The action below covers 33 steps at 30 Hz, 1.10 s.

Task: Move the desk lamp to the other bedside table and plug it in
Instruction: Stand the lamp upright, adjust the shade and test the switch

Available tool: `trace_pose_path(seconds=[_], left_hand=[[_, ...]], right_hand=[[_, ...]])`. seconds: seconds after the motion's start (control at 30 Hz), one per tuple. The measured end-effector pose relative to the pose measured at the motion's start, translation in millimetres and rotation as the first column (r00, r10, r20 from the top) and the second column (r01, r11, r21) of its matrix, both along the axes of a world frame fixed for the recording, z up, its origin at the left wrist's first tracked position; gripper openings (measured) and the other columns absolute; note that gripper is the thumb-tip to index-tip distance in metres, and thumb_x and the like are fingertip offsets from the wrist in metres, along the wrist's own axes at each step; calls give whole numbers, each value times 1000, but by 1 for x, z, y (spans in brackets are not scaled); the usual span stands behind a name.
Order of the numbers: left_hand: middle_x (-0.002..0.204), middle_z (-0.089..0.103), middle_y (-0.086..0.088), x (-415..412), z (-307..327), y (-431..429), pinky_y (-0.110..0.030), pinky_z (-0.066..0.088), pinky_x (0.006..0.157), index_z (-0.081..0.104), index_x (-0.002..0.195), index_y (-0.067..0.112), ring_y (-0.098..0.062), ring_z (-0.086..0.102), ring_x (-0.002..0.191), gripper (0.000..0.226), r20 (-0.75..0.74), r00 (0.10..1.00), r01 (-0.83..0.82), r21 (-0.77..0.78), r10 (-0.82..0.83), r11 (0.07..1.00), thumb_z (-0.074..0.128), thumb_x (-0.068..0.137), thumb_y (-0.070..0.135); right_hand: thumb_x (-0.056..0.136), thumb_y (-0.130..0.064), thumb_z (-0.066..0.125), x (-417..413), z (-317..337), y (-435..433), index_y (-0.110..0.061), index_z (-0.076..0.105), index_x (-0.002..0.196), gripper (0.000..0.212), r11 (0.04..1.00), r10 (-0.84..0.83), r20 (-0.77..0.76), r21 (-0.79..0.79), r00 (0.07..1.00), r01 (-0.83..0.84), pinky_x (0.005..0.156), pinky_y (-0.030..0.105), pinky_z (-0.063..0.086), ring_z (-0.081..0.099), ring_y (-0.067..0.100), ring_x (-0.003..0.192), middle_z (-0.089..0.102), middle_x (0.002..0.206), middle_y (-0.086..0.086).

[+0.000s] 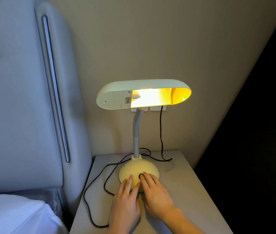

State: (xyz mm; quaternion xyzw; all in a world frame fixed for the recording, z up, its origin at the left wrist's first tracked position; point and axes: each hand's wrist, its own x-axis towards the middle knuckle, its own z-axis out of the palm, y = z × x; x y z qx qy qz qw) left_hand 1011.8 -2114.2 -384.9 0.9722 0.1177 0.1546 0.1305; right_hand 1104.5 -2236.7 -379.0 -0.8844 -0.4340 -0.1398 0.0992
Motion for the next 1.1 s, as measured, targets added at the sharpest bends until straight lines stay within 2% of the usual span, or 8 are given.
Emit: trace_pose_path(seconds=[0.17, 0.53, 0.63, 0.7, 0.8, 0.9, 1.0, 1.1], left_hand=[[168, 6, 11, 0, 1, -1, -40, 30, 120, 32, 151, 39, -18, 14, 152, 53, 6, 1000, -4, 6, 3, 1000, 33, 98, 36], [168, -1, 12, -2, 4, 0, -41, 29, 120, 31, 151, 37, -19, 9, 154, 54, -13, 1000, 23, -10, -23, 1000, 32, 97, 34], [166, 22, 3, -1, -3, 2, -45, 46, 108, 49, 142, 31, -25, 33, 147, 55, 18, 999, 33, 5, -33, 999, 38, 88, 29], [163, 30, -2, 0, -11, 5, -46, 52, 102, 53, 139, 26, -29, 42, 142, 56, 12, 999, 43, 27, -43, 999, 50, 83, 27], [161, 33, -4, 2, -18, 9, -45, 53, 100, 51, 142, 26, -29, 45, 140, 61, 0, 999, 33, 33, -33, 999, 62, 82, 30], [161, 32, -3, 0, -15, 5, -42, 51, 102, 47, 145, 28, -27, 45, 141, 61, 35, 999, 20, 26, -21, 999, 55, 86, 32], [163, 28, -3, -2, -14, 2, -43, 48, 105, 47, 145, 26, -27, 39, 144, 59, 56, 998, 2, 60, -6, 998, 36, 88, 34], [159, 37, -7, -1, -18, 5, -45, 52, 101, 55, 139, 22, -31, 47, 138, 54, 53, 999, -7, 49, 5, 999, 47, 86, 30]], right_hand=[[79, -38, 64, 0, 1, 0, -13, 53, 137, 64, 999, -38, -17, -23, 999, 37, 82, 33, 61, 58, 24, 123, 59, 138, 4], [69, -28, 80, 2, -9, 3, -13, 56, 133, 70, 999, -16, -30, 44, 999, 17, 82, 29, 60, 61, 25, 117, 61, 134, 4], [77, -25, 61, 1, -6, 3, -15, 53, 132, 56, 995, -52, -44, 85, 998, 55, 76, 26, 61, 60, 24, 114, 53, 134, 0], [83, -18, 56, -2, 5, 6, -14, 46, 139, 57, 995, -66, -72, 70, 995, 71, 87, 29, 57, 52, 28, 125, 42, 142, 1], [96, -14, 45, -13, 37, 6, -13, 28, 151, 58, 998, -51, -270, 24, 961, 60, 109, 35, 40, 28, 27, 141, 28, 154, 2], [100, -16, 45, -29, 90, -4, -17, 31, 148, 51, 984, 30, -377, 174, 926, 39, 99, 36, 47, 49, 25, 125, 42, 143, 6], [97, -21, 53, -53, 170, -18, -22, 51, 135, 37, 917, 211, -183, 376, 960, -130, 83, 42, 55, 63, 13, 92, 61, 114, -2], [97, -19, 57, -77, 271, -36, -16, 67, 111, 17, 818, 361, 167, 416, 917, -398, 65, 38, 56, 64, 8, 69, 69, 80, -7]])
